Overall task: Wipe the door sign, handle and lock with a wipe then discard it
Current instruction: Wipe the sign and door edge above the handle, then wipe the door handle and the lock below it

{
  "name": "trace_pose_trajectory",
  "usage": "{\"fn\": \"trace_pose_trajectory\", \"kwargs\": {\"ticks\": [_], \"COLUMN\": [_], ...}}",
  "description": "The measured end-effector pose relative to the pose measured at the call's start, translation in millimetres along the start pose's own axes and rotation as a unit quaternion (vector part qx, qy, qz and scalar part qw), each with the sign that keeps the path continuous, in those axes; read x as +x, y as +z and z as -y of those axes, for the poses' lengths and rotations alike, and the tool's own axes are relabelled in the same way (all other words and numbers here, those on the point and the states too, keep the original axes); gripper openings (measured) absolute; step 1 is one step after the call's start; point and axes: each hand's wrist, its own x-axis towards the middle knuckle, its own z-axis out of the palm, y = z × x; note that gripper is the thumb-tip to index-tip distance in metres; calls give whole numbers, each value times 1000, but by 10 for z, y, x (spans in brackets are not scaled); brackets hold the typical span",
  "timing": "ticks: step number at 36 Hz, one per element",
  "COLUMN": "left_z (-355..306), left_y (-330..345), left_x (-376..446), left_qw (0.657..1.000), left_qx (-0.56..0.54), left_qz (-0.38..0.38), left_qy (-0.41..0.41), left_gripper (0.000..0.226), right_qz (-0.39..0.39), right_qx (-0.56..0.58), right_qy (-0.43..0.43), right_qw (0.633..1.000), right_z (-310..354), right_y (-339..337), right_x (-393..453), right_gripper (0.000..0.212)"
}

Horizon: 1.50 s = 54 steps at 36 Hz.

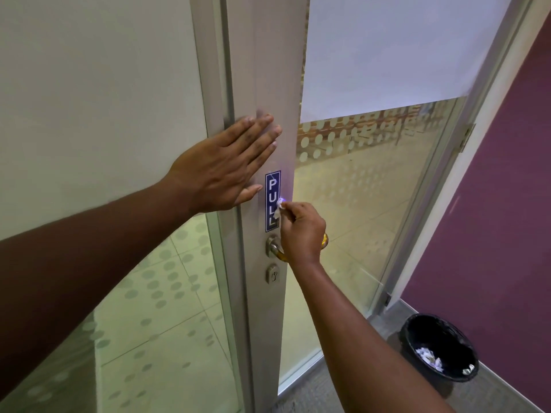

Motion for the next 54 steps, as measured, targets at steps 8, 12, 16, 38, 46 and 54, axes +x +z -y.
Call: {"fn": "trace_pose_trajectory", "kwargs": {"ticks": [8,12,16,38,46,54], "left_z": [-3,-3,1,-15,-12,-5], "left_y": [-15,-7,-12,-4,-3,-15], "left_x": [-6,-9,-12,-19,-27,-19], "left_qw": [1000,1000,1000,1000,1000,1000], "left_qx": [-1,3,6,7,7,7], "left_qz": [10,5,5,3,1,-2], "left_qy": [-2,-2,-2,4,5,3], "left_gripper": [81,81,81,80,81,82], "right_qz": [85,177,277,346,309,291], "right_qx": [201,23,-209,-302,-288,-283], "right_qy": [197,148,60,-19,13,-3], "right_qw": [956,973,936,888,906,914], "right_z": [-238,-348,-460,-715,-767,-721], "right_y": [-768,-1015,-939,-813,-836,-832], "right_x": [685,943,923,573,410,249], "right_gripper": [10,18,10,18,20,14]}}
